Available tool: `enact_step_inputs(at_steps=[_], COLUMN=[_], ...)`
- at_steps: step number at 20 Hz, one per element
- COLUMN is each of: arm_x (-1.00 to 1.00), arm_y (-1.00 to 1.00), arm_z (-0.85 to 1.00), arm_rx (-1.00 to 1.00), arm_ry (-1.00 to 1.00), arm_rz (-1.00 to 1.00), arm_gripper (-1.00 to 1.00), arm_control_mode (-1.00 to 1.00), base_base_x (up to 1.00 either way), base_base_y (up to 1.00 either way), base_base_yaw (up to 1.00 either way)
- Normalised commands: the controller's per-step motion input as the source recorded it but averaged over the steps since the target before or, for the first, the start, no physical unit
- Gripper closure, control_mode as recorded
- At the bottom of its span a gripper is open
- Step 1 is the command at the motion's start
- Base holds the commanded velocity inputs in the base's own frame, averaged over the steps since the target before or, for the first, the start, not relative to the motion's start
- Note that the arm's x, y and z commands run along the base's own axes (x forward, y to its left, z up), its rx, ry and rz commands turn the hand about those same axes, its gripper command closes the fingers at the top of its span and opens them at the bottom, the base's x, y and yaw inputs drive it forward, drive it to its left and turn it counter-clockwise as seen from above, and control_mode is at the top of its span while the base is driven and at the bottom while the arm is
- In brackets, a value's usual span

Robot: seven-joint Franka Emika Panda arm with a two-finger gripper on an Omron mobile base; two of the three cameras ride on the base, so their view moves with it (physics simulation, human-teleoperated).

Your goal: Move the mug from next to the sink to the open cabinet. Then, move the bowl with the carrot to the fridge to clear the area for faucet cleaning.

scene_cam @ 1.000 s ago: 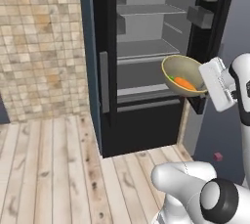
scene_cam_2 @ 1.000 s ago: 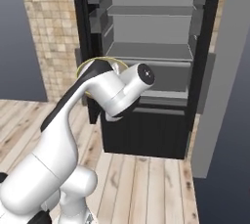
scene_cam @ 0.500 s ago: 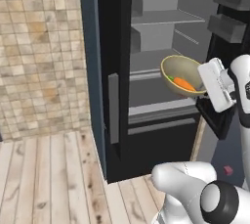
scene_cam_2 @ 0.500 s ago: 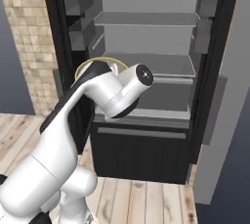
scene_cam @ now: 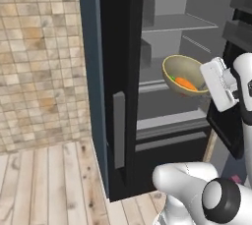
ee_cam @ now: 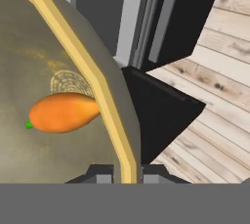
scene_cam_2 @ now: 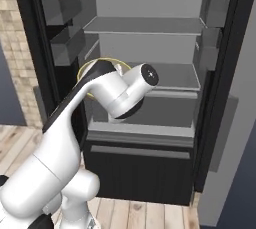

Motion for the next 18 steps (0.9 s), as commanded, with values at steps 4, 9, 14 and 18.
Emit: enact_step_inputs(at_steps=[4, 9, 14, 18], arm_x=[0.00, 0.00, 0.00, 0.00], arm_y=[0.00, 0.00, 0.00, 0.00], arm_z=[0.00, 0.00, 0.00, 0.00], arm_rx=[0.00, 0.00, 0.00, 0.00], arm_ry=[0.00, 0.00, 0.00, 0.00], arm_rz=[0.00, 0.00, 0.00, 0.00], arm_gripper=[1.00, 1.00, 1.00, 1.00], arm_control_mode=[1.00, 1.00, 1.00, 1.00], base_base_x=[0.46, 0.28, 0.04, 0.38], base_base_y=[-0.20, -0.31, -0.37, -0.16], base_base_yaw=[-0.02, -0.02, -0.02, -0.02])
